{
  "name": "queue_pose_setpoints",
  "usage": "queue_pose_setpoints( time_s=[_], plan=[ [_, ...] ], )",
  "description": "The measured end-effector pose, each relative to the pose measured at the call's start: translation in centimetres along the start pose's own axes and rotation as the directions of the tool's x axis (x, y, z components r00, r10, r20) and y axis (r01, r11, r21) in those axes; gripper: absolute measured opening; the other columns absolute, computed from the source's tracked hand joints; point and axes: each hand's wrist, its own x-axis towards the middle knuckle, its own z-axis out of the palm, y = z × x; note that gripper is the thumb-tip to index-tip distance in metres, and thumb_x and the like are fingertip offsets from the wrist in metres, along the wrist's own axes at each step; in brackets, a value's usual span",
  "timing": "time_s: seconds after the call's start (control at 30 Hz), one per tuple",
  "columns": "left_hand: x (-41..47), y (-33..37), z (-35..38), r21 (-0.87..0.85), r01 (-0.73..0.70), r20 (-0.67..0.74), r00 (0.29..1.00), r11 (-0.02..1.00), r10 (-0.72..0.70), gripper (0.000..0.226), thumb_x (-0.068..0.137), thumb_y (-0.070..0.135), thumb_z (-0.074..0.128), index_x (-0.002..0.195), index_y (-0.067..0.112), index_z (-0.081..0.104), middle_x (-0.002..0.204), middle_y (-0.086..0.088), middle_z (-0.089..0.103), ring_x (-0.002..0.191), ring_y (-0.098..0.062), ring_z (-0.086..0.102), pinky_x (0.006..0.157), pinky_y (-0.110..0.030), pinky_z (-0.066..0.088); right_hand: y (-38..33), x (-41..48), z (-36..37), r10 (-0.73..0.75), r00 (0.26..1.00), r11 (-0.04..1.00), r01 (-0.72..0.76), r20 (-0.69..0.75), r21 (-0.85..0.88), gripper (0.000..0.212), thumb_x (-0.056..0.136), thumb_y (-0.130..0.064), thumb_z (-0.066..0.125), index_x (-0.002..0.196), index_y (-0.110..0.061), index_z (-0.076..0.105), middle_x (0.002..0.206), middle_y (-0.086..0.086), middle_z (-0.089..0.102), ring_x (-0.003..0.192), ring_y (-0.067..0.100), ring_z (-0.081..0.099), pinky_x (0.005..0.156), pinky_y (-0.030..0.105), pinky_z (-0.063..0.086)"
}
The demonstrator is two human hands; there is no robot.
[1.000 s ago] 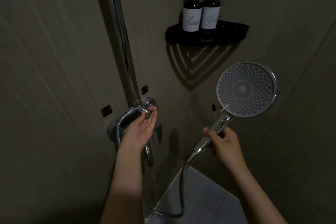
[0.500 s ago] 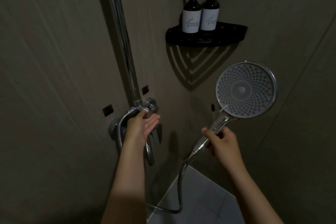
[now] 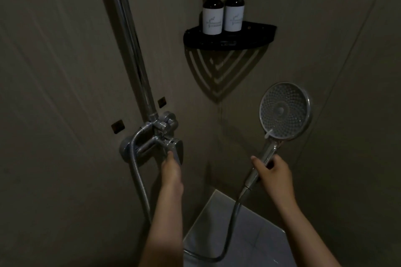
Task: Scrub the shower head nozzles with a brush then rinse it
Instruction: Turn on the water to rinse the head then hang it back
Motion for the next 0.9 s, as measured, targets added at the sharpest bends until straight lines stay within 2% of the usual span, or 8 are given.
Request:
queue_pose_setpoints(
  time_s=[0.1, 0.17, 0.3, 0.53, 0.7, 0.8, 0.9],
  plan=[
    [0.7, -1.0, -0.1, 0.013, 0.001, -0.003, 1.0, 1.0, -0.001, 0.053, 0.089, 0.044, 0.044, 0.133, 0.015, 0.049, 0.135, -0.014, 0.053, 0.124, -0.031, 0.05, 0.109, -0.05, 0.034, 0.4, -0.1, -1.1, -0.006, 1.0, 0.998, 0.004, -0.027, -0.056, 0.027, 0.084, -0.022, 0.068, 0.065, -0.016, 0.049, 0.061, 0.001, 0.052, 0.055, 0.012, 0.048, 0.05, 0.026, 0.035],
    [-0.4, -0.3, 0.1, 0.015, 0.004, -0.032, 0.999, 1.0, -0.003, 0.048, 0.093, 0.04, 0.042, 0.134, 0.014, 0.048, 0.135, -0.011, 0.053, 0.125, -0.03, 0.048, 0.11, -0.048, 0.033, 0.6, -0.1, -1.7, 0.008, 0.999, 0.996, -0.012, -0.044, -0.089, 0.026, 0.084, -0.023, 0.068, 0.067, -0.014, 0.05, 0.062, 0.002, 0.052, 0.056, 0.013, 0.048, 0.051, 0.028, 0.036],
    [-1.3, 0.4, 0.6, 0.012, -0.027, -0.07, 0.997, 1.0, 0.028, 0.046, 0.096, 0.036, 0.041, 0.133, 0.01, 0.049, 0.136, -0.018, 0.052, 0.125, -0.032, 0.049, 0.11, -0.048, 0.035, 1.2, -0.1, -3.1, 0.046, 0.996, 0.992, -0.055, -0.076, -0.112, 0.028, 0.083, -0.022, 0.067, 0.065, -0.016, 0.047, 0.062, 0.001, 0.05, 0.057, 0.015, 0.047, 0.058, 0.033, 0.036],
    [-2.1, 0.9, 1.2, 0.019, -0.052, -0.08, 0.995, 0.998, 0.053, 0.041, 0.1, 0.027, 0.037, 0.134, 0.006, 0.045, 0.133, -0.014, 0.052, 0.125, -0.03, 0.048, 0.105, -0.035, 0.035, 1.5, -0.1, -4.9, 0.095, 0.991, 0.988, -0.106, -0.097, -0.113, 0.017, 0.086, -0.022, 0.063, 0.074, -0.018, 0.052, 0.071, 0.002, 0.056, 0.07, 0.02, 0.056, 0.068, 0.035, 0.045],
    [-2.0, 0.5, 1.4, 0.003, -0.059, -0.068, 0.996, 0.998, 0.059, 0.041, 0.099, 0.03, 0.04, 0.131, 0.008, 0.05, 0.133, -0.015, 0.054, 0.121, -0.03, 0.052, 0.108, -0.044, 0.038, 1.8, -0.1, -5.9, 0.126, 0.985, 0.98, -0.142, -0.118, -0.138, 0.017, 0.086, -0.021, 0.064, 0.076, -0.015, 0.052, 0.071, 0.002, 0.056, 0.064, 0.015, 0.054, 0.059, 0.03, 0.04],
    [-1.9, 0.5, 1.4, -0.003, -0.035, -0.064, 0.997, 0.999, 0.035, 0.042, 0.099, 0.029, 0.039, 0.134, 0.007, 0.047, 0.135, -0.013, 0.052, 0.125, -0.029, 0.049, 0.108, -0.038, 0.036, 2.1, -0.3, -6.2, 0.134, 0.983, 0.978, -0.151, -0.125, -0.141, 0.016, 0.086, -0.021, 0.064, 0.075, -0.016, 0.053, 0.072, 0.003, 0.057, 0.066, 0.016, 0.055, 0.062, 0.032, 0.041],
    [-1.6, 0.2, 1.4, 0.0, -0.049, -0.09, 0.995, 0.999, 0.049, 0.041, 0.1, 0.027, 0.038, 0.135, 0.007, 0.046, 0.14, -0.019, 0.048, 0.13, -0.03, 0.044, 0.106, -0.033, 0.033, 2.2, -0.3, -6.4, 0.148, 0.981, 0.976, -0.165, -0.123, -0.144, 0.013, 0.086, -0.022, 0.063, 0.077, -0.018, 0.054, 0.077, 0.004, 0.06, 0.073, 0.021, 0.059, 0.07, 0.036, 0.047]
  ],
)
